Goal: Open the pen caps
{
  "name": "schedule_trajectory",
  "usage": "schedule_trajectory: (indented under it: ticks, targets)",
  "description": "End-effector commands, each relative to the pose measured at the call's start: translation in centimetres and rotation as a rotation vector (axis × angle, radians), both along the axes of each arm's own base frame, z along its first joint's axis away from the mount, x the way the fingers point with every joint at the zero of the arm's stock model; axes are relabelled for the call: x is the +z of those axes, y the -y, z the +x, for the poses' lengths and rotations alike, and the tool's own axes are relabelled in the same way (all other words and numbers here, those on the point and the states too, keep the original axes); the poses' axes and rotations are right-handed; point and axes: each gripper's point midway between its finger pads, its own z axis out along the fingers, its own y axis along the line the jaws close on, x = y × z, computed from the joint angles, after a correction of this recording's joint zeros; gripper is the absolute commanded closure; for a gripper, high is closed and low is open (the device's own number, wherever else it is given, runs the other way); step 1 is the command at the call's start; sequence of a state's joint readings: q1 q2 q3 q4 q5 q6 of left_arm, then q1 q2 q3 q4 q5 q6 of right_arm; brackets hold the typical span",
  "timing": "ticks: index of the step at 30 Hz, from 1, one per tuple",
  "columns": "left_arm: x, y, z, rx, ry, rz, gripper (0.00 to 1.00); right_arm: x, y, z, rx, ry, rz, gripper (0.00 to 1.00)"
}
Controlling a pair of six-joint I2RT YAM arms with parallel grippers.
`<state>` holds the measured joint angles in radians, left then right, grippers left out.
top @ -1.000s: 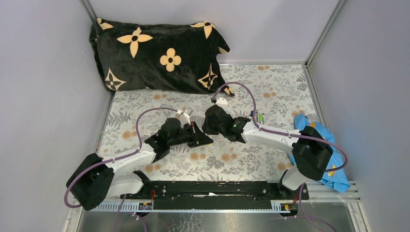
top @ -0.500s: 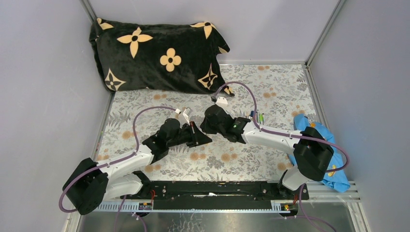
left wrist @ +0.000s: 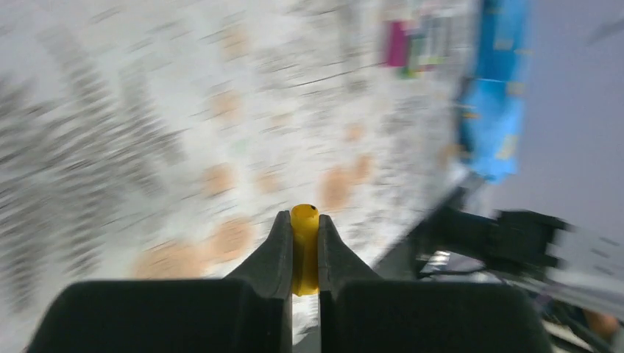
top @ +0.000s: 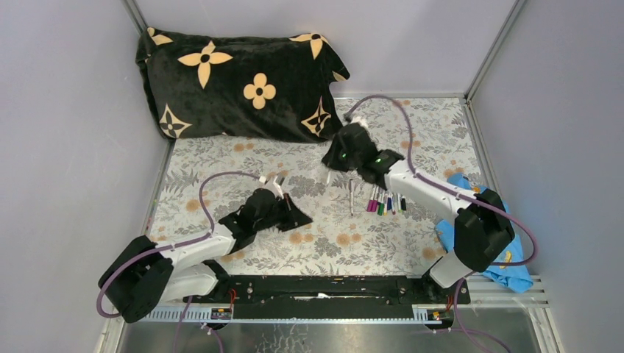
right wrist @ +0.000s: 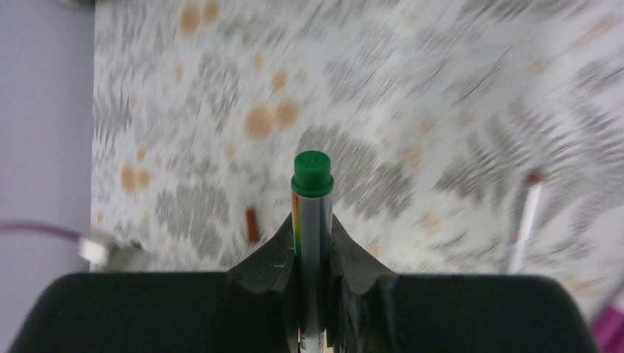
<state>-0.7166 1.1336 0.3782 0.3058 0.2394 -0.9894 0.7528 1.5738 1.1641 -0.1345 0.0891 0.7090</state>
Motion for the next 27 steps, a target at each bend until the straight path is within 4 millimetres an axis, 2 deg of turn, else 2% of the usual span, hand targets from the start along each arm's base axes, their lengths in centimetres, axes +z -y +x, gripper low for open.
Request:
schedule_trajectory:
  ticks: [1, 8, 12, 17, 21, 27]
  targets:
    - [-7.4, -4.2, -1.6, 0.089, -0.167, 0.225, 1.00, 3.5, 4.0, 4.5, -0.086, 0.106, -0.064, 1.00]
    - [-7.7, -4.8, -0.9, 0.130, -0.170, 0.273, 1.00, 2.8, 4.6, 6.0, -0.080, 0.092, -0.070, 1.00]
    - [-8.1, -7.0, 0.5, 0.256, -0.184, 0.390, 1.00, 0.3, 5.1, 5.9, -0.076, 0.063, -0.120, 1.00]
    - [-8.4, -9.9, 2.1, 0.398, -0.203, 0.519, 0.85, -3.4, 6.7, 4.8, -0.087, 0.000, -0.208, 1.00]
    - [-8.5, -11.1, 3.2, 0.437, -0.214, 0.590, 0.82, -6.1, 8.6, 3.3, -0.097, -0.060, -0.301, 1.00]
    - [-8.6, -12.1, 4.2, 0.479, -0.208, 0.650, 0.51, -8.8, 10.4, 1.8, -0.120, -0.112, -0.365, 1.00]
